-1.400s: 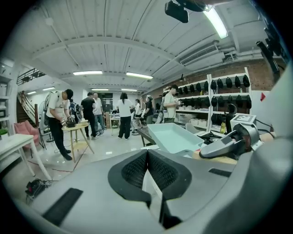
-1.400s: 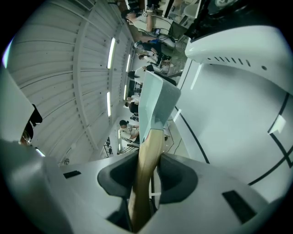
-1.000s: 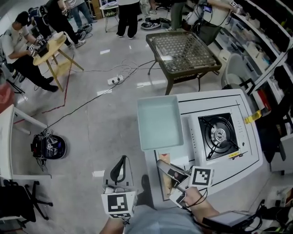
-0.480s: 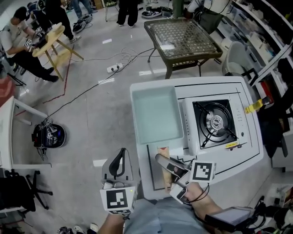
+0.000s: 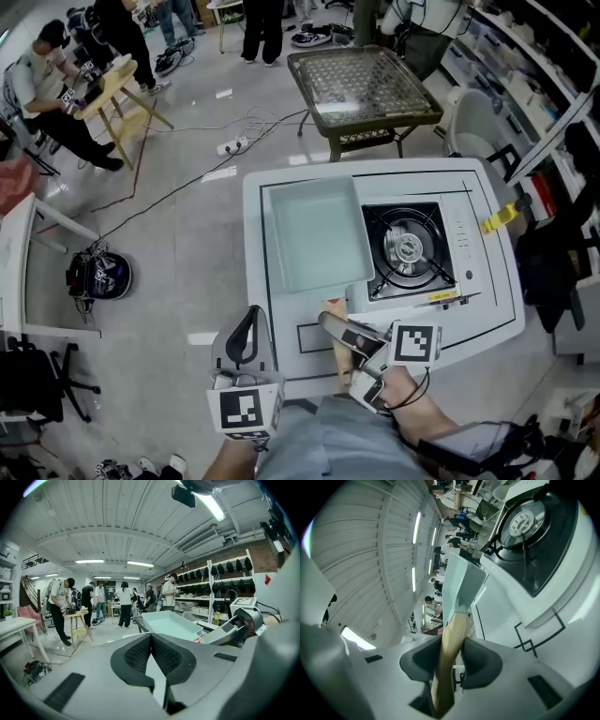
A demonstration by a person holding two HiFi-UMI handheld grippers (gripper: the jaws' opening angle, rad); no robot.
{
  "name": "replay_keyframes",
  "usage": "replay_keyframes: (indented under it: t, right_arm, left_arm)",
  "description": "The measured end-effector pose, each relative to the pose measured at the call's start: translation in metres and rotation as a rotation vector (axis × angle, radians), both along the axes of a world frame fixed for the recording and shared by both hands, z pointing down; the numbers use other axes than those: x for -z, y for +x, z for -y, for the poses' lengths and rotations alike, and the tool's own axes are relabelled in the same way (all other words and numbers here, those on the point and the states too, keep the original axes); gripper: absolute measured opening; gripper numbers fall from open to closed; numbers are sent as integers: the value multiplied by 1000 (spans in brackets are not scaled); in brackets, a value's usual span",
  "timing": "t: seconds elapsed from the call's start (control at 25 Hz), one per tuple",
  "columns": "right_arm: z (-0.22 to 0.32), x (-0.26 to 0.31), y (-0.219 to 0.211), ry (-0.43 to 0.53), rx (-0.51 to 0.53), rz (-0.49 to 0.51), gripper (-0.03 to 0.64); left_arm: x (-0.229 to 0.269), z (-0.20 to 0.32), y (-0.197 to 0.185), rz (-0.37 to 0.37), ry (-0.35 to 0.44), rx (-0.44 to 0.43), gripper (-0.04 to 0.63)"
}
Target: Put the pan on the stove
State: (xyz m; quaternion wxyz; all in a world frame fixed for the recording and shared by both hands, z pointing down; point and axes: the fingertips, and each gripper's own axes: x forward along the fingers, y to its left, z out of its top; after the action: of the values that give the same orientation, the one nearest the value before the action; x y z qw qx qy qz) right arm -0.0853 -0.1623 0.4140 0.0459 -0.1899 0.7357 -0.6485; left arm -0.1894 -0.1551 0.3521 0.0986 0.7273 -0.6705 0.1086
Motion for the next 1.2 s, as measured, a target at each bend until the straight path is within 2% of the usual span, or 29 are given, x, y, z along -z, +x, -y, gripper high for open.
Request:
replay_keyframes:
  t: [0.2,0.32,0.48,0.64,0.8,0.92,1.2]
  right_arm:
    - [3,4,47,3,-24,-3,146]
    - [2,-7,85,0,-33,-93,146]
    - [5,-2,113,-2,-66,-29,146]
    - [9,0,144,17,-87,-13,147]
    - [13,-11,179,20,-104,-89,147]
    - [19,-5,186,23,-112,-26,147]
    - [27,-5,202,26,-116,-10,147]
  left_arm:
    - [2,3,43,-2,9,-20,18]
    - [-1,5,70,-6,11,-40,18]
    - [-6,10,106,-16,11,-70,18]
    - [-5,18,139,-16,25,-105,18]
    - [-7,25,167,-32,37,-136,18]
    - [-6,32,182,-36,50,-150,18]
    - [-8,43,199,-30,48,-165,18]
